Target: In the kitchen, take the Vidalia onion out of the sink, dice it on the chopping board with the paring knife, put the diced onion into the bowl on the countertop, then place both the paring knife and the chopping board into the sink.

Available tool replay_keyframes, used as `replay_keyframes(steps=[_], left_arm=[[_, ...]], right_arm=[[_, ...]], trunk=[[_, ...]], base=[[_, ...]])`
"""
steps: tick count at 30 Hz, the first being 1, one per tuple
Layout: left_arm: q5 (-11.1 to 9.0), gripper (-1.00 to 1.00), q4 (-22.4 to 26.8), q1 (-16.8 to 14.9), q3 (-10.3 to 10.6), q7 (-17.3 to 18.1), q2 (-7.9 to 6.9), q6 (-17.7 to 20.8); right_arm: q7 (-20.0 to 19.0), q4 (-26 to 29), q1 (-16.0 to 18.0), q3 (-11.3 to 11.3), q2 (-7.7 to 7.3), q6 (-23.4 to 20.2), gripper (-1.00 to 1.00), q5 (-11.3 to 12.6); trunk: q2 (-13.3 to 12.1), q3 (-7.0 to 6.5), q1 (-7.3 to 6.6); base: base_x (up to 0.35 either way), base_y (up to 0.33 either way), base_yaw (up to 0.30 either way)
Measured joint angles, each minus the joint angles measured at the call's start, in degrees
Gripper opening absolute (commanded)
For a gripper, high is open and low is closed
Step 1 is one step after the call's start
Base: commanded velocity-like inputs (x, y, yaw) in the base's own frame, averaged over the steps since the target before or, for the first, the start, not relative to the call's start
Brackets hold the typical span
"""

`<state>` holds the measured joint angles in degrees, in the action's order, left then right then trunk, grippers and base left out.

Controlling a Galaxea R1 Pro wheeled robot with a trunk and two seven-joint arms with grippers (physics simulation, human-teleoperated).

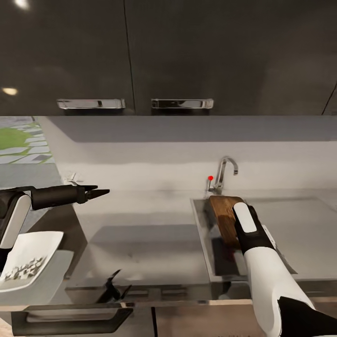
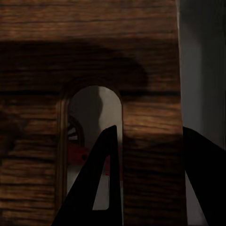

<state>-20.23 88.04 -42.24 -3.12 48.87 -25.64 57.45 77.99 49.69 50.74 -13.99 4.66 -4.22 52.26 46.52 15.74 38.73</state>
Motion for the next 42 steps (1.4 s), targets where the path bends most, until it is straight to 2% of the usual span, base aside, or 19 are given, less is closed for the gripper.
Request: replay_keyframes(steps=[9, 42], left_arm=[[-0.01, 1.00, 0.02, 0.02, -0.01, 0.00, -0.01, 0.00], [-0.01, 1.00, 0.01, 0.02, -0.01, -0.09, -0.01, 0.00]], right_arm=[[-0.01, -0.02, 0.01, 0.00, 0.01, 0.00, -1.00, 0.03], [-0.01, -0.02, 0.01, 0.00, -0.03, 0.00, -1.00, 0.07]], trunk=[[0.00, 0.00, 0.00], [0.00, 0.91, 0.00]], base=[[0.000, 0.000, -0.061], [0.000, 0.000, 0.021]])
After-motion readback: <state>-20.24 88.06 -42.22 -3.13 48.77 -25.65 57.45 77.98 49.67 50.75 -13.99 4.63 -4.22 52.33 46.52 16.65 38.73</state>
